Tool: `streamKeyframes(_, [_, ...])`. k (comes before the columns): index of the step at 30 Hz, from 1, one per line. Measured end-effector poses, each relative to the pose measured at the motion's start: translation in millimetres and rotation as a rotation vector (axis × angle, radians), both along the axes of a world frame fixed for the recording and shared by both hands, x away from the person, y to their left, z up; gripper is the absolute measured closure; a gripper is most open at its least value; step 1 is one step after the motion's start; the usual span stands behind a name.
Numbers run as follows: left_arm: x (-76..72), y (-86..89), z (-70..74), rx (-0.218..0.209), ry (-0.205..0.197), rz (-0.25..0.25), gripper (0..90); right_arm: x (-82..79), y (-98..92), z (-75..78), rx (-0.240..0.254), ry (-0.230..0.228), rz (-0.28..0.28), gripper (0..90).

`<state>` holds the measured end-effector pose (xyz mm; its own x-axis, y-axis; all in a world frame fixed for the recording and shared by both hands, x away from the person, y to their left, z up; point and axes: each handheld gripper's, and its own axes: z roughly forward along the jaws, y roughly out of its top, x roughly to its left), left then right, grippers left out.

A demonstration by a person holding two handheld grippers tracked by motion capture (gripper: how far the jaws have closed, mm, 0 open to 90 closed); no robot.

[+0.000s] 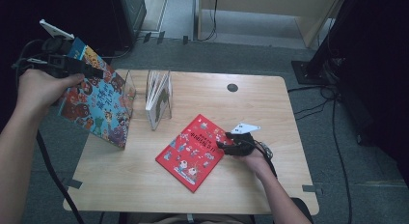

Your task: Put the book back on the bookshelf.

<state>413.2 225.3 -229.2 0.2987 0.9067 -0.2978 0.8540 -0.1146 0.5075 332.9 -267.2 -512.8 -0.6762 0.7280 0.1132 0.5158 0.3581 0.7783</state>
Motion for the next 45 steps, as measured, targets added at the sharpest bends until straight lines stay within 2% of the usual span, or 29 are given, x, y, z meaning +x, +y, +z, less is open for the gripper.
streamKeyframes(5, [-11.0, -11.4, -8.6, -0.009, -0.027, -0.028, 53.2, 4.5, 1.8, 2.3, -0.008, -0.002, 0.003, 39.8])
streamKeyframes(9, [-16.5, -18.8, -19.7, 0.002, -0.027, -0.043, 52.7, 7.6, 2.9, 2.7, -0.005, -0.003, 0.004, 39.9])
streamKeyframes(11, [-19.2, -21.3, -26.2, -0.016, -0.024, -0.051, 52.2, 8.3, 3.5, 2.8, 0.000, -0.009, 0.002, 40.2])
streamKeyframes(14, [-23.6, -25.4, -35.3, -0.016, -0.021, -0.061, 52.2, 9.6, 4.6, 3.7, -0.001, -0.008, 0.010, 40.2])
streamKeyframes(19, [-30.8, -33.9, -48.0, 0.002, -0.027, -0.081, 51.9, 11.4, 5.8, 4.1, 0.000, -0.009, 0.010, 40.2])
streamKeyframes(22, [-34.8, -38.7, -54.5, -0.022, -0.035, -0.096, 51.9, 11.7, 6.2, 4.2, -0.002, -0.008, 0.013, 40.2])
streamKeyframes(24, [-37.0, -42.8, -59.3, -0.016, -0.036, -0.109, 51.9, 11.7, 6.1, 4.4, -0.003, -0.006, 0.013, 40.2])
streamKeyframes(27, [-39.3, -49.4, -68.7, 0.001, -0.030, -0.122, 51.6, 11.7, 5.9, 4.2, -0.004, -0.004, 0.013, 40.2])
streamKeyframes(29, [-40.7, -51.8, -75.4, -0.022, -0.026, -0.134, 51.4, 11.7, 5.7, 4.2, -0.004, -0.002, 0.013, 40.2])
streamKeyframes(33, [-42.9, -57.0, -89.6, -0.005, -0.023, -0.151, 51.0, 11.6, 6.2, 3.7, -0.007, -0.002, 0.014, 40.2])
streamKeyframes(37, [-43.7, -60.0, -104.8, -0.036, -0.017, -0.158, 50.9, 11.6, 6.6, 3.4, -0.008, 0.001, 0.015, 40.2])
streamKeyframes(40, [-44.3, -62.7, -114.8, -0.038, -0.018, -0.164, 50.9, 11.7, 6.6, 3.2, -0.008, 0.001, 0.015, 40.2])
streamKeyframes(42, [-44.9, -65.6, -120.7, -0.024, -0.015, -0.171, 50.9, 12.0, 6.5, 3.1, -0.007, -0.001, 0.017, 40.2])
streamKeyframes(45, [-46.7, -69.0, -128.1, -0.035, -0.018, -0.184, 50.7, 12.0, 6.9, 2.8, -0.011, 0.003, 0.016, 40.2])
